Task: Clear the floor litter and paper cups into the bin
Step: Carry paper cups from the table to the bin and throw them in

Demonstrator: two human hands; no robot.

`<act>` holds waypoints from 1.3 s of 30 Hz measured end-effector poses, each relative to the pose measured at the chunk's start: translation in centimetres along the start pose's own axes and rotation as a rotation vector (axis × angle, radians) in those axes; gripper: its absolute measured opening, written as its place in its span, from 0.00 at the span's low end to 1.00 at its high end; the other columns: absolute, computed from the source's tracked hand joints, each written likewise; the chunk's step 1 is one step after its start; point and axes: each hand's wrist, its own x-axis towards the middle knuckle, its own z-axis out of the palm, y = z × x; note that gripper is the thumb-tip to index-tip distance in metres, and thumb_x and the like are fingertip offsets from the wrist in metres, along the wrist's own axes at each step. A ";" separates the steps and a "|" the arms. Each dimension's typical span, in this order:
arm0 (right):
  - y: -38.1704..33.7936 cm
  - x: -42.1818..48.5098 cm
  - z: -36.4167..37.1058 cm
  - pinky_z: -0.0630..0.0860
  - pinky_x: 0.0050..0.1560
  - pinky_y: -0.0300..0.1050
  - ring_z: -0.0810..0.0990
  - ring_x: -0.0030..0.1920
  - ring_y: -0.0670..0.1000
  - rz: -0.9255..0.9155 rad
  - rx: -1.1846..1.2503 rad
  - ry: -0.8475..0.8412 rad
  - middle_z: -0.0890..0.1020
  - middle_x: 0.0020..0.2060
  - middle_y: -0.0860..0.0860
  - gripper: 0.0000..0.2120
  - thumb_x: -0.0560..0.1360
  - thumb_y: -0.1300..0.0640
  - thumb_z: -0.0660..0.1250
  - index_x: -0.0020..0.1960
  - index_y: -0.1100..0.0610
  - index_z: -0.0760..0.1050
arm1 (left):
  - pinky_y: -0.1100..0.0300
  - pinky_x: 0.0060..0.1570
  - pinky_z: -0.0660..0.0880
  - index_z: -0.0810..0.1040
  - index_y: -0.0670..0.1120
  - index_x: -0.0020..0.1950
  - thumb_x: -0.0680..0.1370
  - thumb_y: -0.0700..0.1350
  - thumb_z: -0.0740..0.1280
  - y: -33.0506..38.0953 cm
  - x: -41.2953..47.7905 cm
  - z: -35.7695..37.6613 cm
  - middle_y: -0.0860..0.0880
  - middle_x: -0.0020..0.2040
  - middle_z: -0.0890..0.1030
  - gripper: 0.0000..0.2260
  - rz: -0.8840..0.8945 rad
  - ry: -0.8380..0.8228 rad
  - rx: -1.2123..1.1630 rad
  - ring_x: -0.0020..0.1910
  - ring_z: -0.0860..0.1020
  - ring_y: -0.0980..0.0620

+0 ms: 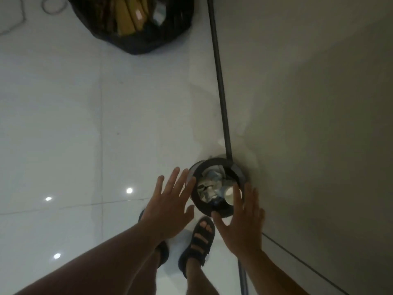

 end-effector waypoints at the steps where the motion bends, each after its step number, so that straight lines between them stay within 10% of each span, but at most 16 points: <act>1: -1.5 -0.8 -1.9 0.65 0.66 0.70 0.54 0.77 0.62 -0.025 0.007 0.000 0.54 0.79 0.56 0.46 0.70 0.28 0.60 0.79 0.46 0.44 | 0.35 0.69 0.57 0.59 0.47 0.76 0.78 0.61 0.47 0.0 -1.5 -2.0 0.43 0.77 0.57 0.31 -0.029 0.012 -0.013 0.76 0.55 0.40; 6: -8.7 -4.6 -10.8 0.57 0.73 0.64 0.44 0.79 0.57 -0.231 -0.002 -0.056 0.51 0.79 0.52 0.44 0.72 0.26 0.55 0.80 0.46 0.49 | 0.46 0.65 0.24 0.27 0.55 0.72 0.74 0.64 0.33 -0.5 -9.4 -10.3 0.50 0.71 0.25 0.30 -0.193 0.031 -0.054 0.69 0.22 0.48; 16: -16.5 -11.8 -20.8 0.52 0.75 0.55 0.37 0.78 0.51 -0.707 -0.168 -0.193 0.40 0.79 0.45 0.43 0.71 0.27 0.53 0.77 0.38 0.36 | 0.45 0.72 0.34 0.39 0.52 0.78 0.80 0.61 0.43 1.1 -30.3 -18.6 0.48 0.78 0.36 0.30 -0.705 0.174 -0.158 0.74 0.31 0.46; 39: -30.1 -52.5 -13.9 0.53 0.74 0.56 0.43 0.78 0.51 -1.709 -0.628 -0.397 0.45 0.79 0.48 0.40 0.75 0.33 0.57 0.79 0.44 0.44 | 0.46 0.74 0.45 0.44 0.50 0.79 0.81 0.59 0.47 20.7 -73.9 -1.0 0.49 0.79 0.44 0.29 -1.770 0.554 -0.642 0.77 0.40 0.48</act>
